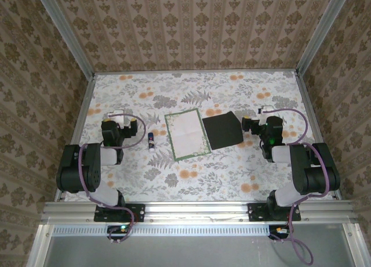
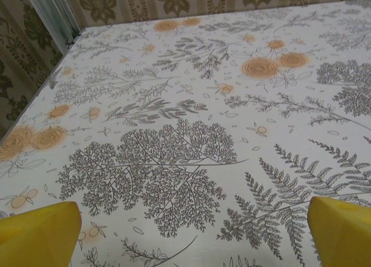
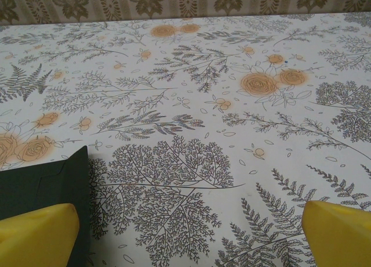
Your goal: Place the letter into the envelope and seal it
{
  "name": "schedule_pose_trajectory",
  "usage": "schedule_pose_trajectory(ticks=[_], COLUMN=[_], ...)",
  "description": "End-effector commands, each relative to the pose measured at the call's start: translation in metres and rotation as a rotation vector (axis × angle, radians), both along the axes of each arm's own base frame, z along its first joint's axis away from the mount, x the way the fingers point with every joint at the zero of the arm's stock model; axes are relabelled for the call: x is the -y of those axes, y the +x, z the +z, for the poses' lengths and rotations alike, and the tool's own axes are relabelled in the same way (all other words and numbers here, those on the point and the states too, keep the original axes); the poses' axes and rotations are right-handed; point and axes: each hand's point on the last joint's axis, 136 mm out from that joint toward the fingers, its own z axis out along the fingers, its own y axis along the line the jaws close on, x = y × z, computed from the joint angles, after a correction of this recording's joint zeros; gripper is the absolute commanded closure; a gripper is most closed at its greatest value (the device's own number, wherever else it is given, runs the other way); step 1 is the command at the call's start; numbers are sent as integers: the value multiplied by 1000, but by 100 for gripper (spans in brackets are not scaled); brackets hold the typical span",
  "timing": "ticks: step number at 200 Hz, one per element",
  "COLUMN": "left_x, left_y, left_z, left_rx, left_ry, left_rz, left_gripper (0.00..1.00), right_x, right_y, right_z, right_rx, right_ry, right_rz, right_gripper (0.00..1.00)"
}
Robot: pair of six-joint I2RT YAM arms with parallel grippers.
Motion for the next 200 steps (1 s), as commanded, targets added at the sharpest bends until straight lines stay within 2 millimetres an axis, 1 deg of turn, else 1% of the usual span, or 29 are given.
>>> schedule_pose_trajectory(ticks=[1,16,29,42,52,65,74,78,79,82,91,100,109,121,130,142,146,157,167,186,200], left_x=[-5,-6,-6,-5,-2,3,4,6,7,9,17,25,34,48,59,73,78,89,99,120,128], left_y=[9,11,10,8,6,3,1,1,1,0,-1,-2,-2,-3,-2,-3,-2,-2,0,0,4], left_z=[21,26,35,52,71,98,116,123,125,129,139,144,145,143,145,140,140,137,132,119,108], left_rx=[0,-26,-33,-19,-6,0,-5,-12,-14,-26,-69,-130,-206,-306,-363,-444,-461,-490,-495,-524,-555], left_ry=[-15,-11,-12,-20,-35,-73,-119,-138,-143,-159,-206,-259,-305,-355,-387,-429,-440,-441,-407,-342,-355], left_rz=[24,27,24,22,8,-5,3,-2,-4,-10,-39,-62,-86,-143,-201,-263,-283,-333,-372,-429,-432], left_gripper=[0,0,0,0,0,0,0,0,0,0,0,0,0,0,0,0,0,0,0,0,0], right_x=[1,5,5,6,8,9,4,2,2,0,-3,-5,-9,-23,-38,-55,-64,-82,-104,-139,-152], right_y=[2,2,2,2,3,6,8,7,7,7,5,4,2,1,1,-3,-4,-8,-14,-21,-27], right_z=[5,6,6,8,13,24,33,31,39,48,59,70,77,90,100,107,110,111,111,113,107], right_rx=[24,22,25,20,-5,-68,-97,-124,-105,-95,-98,-102,-124,-151,-157,-176,-189,-253,-300,-296,-298], right_ry=[-3,0,3,3,3,10,23,35,37,50,97,173,247,306,331,381,401,451,487,566,582], right_rz=[-9,-34,-34,-40,-50,-60,-36,-27,-25,-20,-24,-47,-63,-25,14,27,44,54,73,116,99], right_gripper=[0,0,0,0,0,0,0,0,0,0,0,0,0,0,0,0,0,0,0,0,0])
